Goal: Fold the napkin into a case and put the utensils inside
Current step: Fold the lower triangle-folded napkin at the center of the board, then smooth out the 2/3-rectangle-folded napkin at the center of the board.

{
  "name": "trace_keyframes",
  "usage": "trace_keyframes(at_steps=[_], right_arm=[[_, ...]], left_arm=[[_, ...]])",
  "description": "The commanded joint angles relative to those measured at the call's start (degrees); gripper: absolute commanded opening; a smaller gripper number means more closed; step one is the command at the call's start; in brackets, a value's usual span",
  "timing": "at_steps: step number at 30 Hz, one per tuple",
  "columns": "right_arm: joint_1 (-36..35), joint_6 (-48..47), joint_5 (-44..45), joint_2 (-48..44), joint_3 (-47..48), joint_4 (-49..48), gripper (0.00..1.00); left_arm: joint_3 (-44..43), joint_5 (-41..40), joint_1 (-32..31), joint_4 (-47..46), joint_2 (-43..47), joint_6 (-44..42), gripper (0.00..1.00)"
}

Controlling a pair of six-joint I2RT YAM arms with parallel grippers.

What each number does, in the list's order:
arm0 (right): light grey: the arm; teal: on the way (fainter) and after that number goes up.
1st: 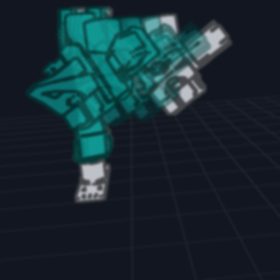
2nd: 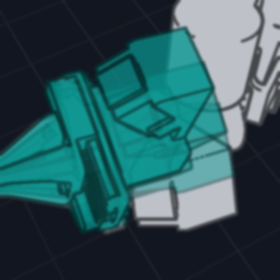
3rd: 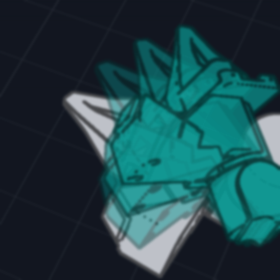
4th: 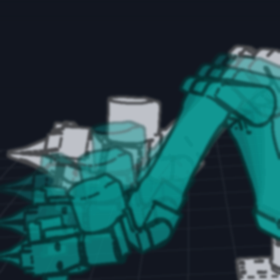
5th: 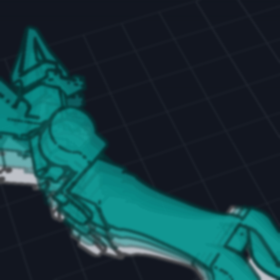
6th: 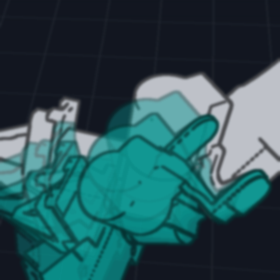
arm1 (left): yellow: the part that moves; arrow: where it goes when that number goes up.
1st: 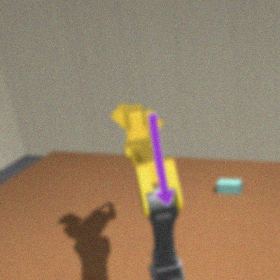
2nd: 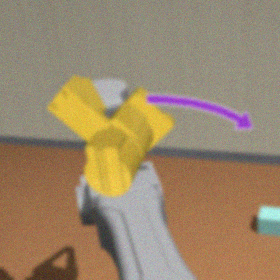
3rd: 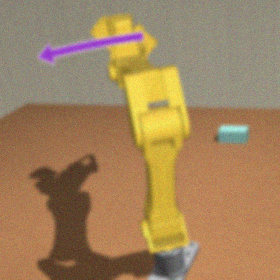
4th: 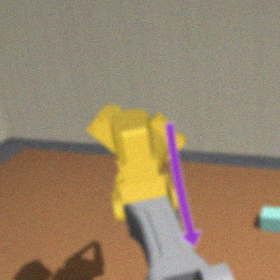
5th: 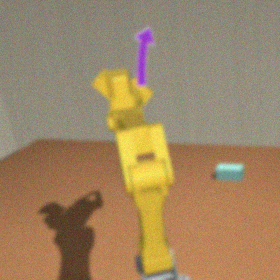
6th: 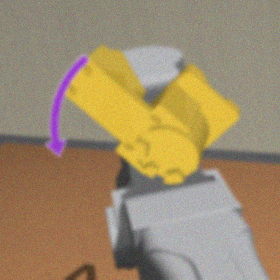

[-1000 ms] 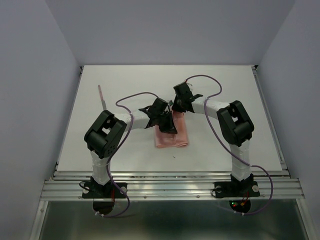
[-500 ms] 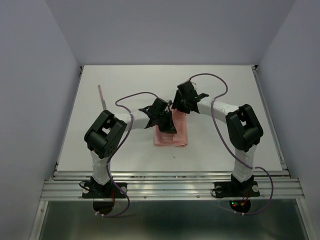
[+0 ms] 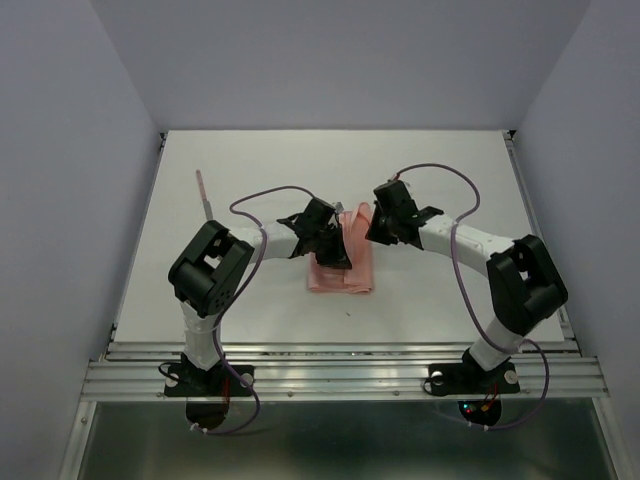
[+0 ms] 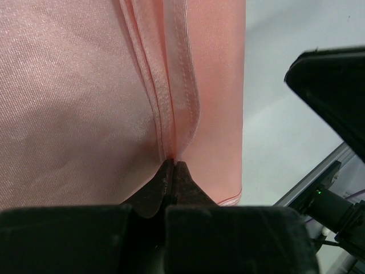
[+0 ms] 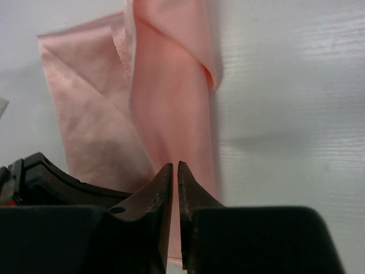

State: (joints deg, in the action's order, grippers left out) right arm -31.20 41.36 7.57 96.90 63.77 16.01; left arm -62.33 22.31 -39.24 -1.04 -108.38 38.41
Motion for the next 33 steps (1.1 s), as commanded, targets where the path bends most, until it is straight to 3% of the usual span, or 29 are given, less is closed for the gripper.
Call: trace_keyframes(at_steps=[1, 6, 18, 27, 33], right_arm=[[-1.14, -0.84, -5.01, -5.13, -5.82, -2.55, 0.08], [-3.68, -0.32, -5.64, -7.43, -9.97, -2.21, 0.01], [-5.27, 1.0, -5.73, -3.21, -15.6, -5.46, 0.01], [-5.27, 0.47, -5.64, -2.69, -16.22, -5.55, 0.01], [-5.27, 0.38, -5.55, -2.42, -15.96, -5.2, 0.01]], left_arm=[[0.8, -0.16, 0.4, -0.46, 2.21, -0.71, 0.0], [0.8, -0.42, 0.57, -0.28, 2.38, -0.71, 0.0], [-0.08, -0.95, 0.49, 0.42, 4.22, -1.23, 0.02], [-5.17, -2.53, 2.85, 4.9, 6.69, -4.31, 0.66], [-12.02, -2.62, 4.26, 5.78, 2.92, -5.1, 0.88]])
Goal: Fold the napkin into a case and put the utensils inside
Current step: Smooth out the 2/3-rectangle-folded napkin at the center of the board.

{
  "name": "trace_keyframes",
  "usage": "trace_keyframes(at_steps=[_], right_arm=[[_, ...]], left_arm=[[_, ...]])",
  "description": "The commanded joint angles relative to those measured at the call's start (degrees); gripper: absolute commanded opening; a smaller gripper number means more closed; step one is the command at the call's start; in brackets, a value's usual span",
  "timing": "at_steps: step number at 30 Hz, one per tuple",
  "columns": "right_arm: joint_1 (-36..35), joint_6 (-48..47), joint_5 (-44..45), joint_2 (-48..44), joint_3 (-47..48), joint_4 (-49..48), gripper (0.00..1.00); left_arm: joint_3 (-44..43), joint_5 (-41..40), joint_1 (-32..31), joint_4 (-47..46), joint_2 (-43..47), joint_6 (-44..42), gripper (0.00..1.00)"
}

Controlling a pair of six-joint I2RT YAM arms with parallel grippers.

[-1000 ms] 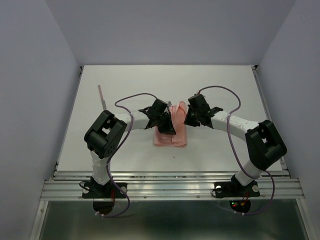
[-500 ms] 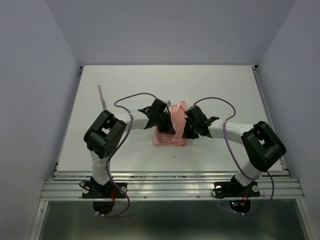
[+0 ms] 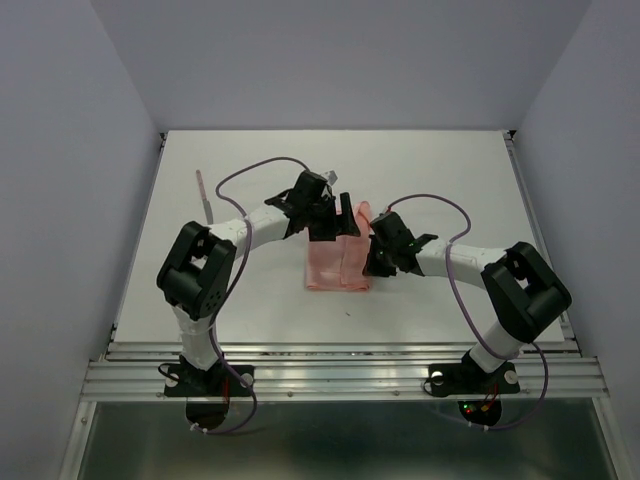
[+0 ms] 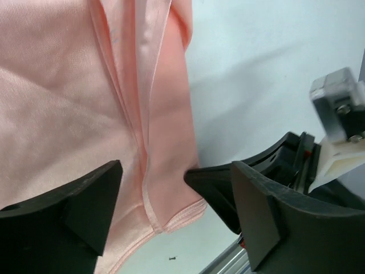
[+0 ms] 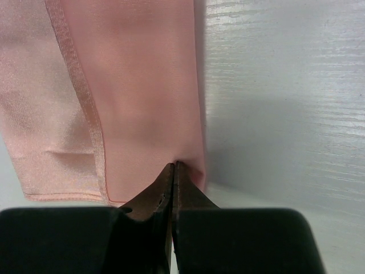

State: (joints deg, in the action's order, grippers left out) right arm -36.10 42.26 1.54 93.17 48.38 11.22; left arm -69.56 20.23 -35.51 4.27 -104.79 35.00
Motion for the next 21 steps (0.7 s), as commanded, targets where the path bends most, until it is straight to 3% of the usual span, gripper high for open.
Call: trace_keyframes(at_steps=[1, 6, 14, 21], right_arm=[[-0.38, -0.51, 0.57, 1.32, -0.74, -0.41, 0.01], [-0.38, -0.69, 0.66, 1.14, -0.57, -0.15, 0.01], [-0.38, -0.86, 0.31, 1.49, 0.31, 0.38, 0.01], [-0.91, -0.69, 0.57, 1.67, 0.4, 0.73, 0.01]], left_arm=[[-6.71, -0.89, 0.61, 0.56, -2.07, -1.78, 0.93], [-12.61, -2.39, 1.67, 2.58, -8.48, -2.4, 0.92], [-19.11, -2.3, 2.81, 4.25, -14.56, -3.28, 0.83], [-20.44, -2.47, 4.04, 4.52, -16.67, -3.45, 0.68]])
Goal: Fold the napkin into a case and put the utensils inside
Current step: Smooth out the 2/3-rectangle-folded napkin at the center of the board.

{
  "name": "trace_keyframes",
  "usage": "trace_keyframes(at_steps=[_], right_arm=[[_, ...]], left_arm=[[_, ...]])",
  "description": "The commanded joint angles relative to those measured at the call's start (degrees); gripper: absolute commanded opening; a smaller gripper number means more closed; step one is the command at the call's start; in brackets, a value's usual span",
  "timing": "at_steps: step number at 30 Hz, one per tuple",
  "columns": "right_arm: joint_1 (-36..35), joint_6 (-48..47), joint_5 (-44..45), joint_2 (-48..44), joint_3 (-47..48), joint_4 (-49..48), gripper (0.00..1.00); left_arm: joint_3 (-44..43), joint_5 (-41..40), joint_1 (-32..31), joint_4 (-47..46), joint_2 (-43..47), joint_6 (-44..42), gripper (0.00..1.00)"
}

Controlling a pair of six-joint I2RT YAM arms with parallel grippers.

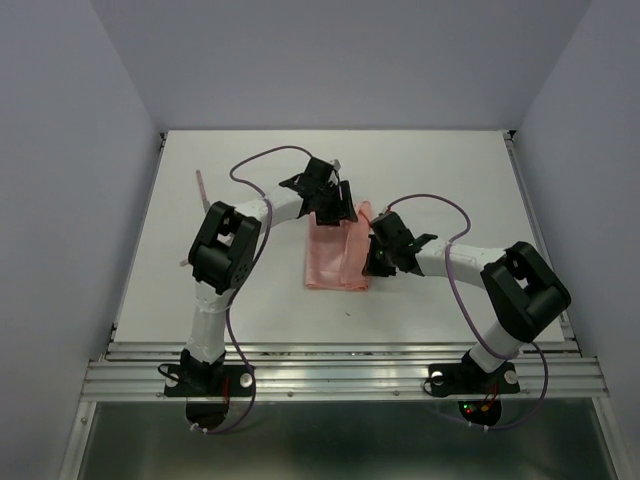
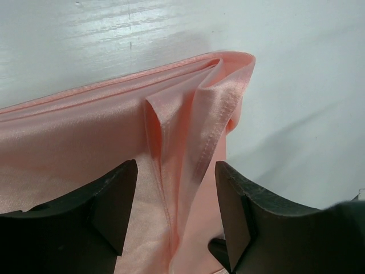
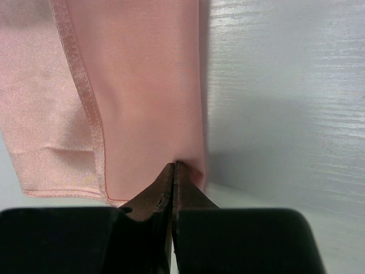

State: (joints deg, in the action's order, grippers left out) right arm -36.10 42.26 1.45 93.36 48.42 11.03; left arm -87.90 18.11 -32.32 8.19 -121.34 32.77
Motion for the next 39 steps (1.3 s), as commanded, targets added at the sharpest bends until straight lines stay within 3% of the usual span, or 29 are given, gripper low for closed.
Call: trace_keyframes(at_steps=[1, 12, 22, 26, 34, 36, 39], right_arm=[[-0.91, -0.6, 0.83, 1.47, 0.36, 0.93, 0.01], [-0.91, -0.42, 1.01, 1.56, 0.44, 1.54, 0.01], [-1.43, -0.51, 1.1, 1.47, 0.71, 2.16, 0.01], [-1.43, -0.78, 1.8, 0.25, 1.76, 2.95, 0.01], [-1.43, -2.36, 9.53, -1.96, 9.4, 5.32, 0.12], [-0.03, -2.62, 10.06, -0.3, 12.29, 5.5, 0.23], [0.76, -2.27, 10.41, 1.9, 16.16, 5.5, 0.26]], left_arm=[[-2.02, -0.18, 1.2, 0.26, -0.3, -0.96, 0.64], [-1.75, 0.09, 2.34, -2.38, -1.79, 1.15, 0.5], [0.09, 1.31, 3.22, -5.37, -1.88, 3.0, 0.22], [0.62, 3.15, 3.49, -6.42, -2.23, 3.09, 0.02], [1.33, 4.13, 3.66, -7.04, -2.67, 2.21, 0.0], [1.33, 4.3, 3.75, -7.04, -2.76, 2.03, 0.0], [1.41, 4.3, 3.84, -6.96, -2.94, 1.77, 0.0]])
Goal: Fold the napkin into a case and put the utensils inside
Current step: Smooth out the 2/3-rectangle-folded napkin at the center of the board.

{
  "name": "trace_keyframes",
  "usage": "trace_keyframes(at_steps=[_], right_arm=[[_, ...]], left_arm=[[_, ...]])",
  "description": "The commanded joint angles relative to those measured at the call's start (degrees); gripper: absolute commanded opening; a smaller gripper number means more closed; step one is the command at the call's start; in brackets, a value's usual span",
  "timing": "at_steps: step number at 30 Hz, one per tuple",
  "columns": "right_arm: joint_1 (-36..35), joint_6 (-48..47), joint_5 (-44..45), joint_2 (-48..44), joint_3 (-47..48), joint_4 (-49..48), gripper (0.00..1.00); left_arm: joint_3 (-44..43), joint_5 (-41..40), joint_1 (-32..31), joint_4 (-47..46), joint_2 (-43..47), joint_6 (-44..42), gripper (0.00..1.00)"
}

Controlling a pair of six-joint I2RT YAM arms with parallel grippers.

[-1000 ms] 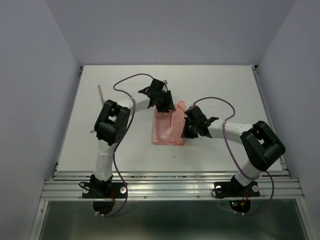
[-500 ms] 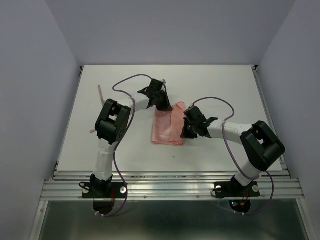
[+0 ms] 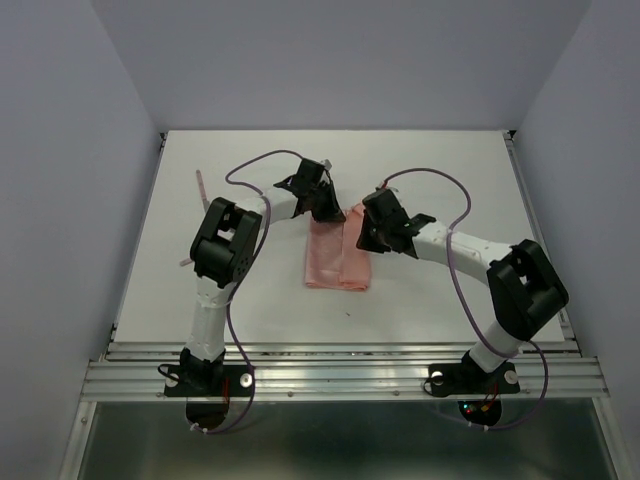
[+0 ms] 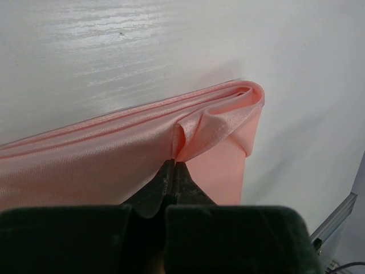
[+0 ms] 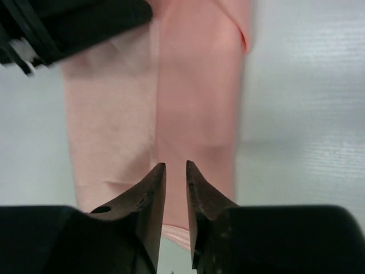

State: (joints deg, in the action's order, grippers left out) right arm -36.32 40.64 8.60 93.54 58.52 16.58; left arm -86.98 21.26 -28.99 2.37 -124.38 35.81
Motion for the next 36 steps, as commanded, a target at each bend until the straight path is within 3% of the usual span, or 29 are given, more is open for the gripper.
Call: trace_keyframes(at_steps=[1, 5, 11, 28, 36], right_arm=[[2.38, -0.04, 3.35, 3.22, 7.12, -0.14, 0.29], [4.67, 1.28, 2.83, 7.61, 12.83, -0.49, 0.46], [5.2, 1.45, 1.33, 14.74, 21.45, -0.41, 0.48], [5.73, 2.95, 2.91, 24.23, 28.92, -0.41, 0.31], [5.73, 2.42, 2.13, 26.61, 30.6, -0.41, 0.12]], left_arm=[[0.58, 1.24, 0.52, -1.14, 0.1, -1.27, 0.0], [0.76, 1.33, 0.6, -1.14, 0.01, -1.45, 0.0], [0.85, 1.6, 0.87, -1.14, 0.27, -1.62, 0.0], [1.64, 2.04, 1.13, -1.58, 0.27, -1.71, 0.0], [1.9, 2.04, 1.4, -1.49, 0.98, -2.06, 0.0]])
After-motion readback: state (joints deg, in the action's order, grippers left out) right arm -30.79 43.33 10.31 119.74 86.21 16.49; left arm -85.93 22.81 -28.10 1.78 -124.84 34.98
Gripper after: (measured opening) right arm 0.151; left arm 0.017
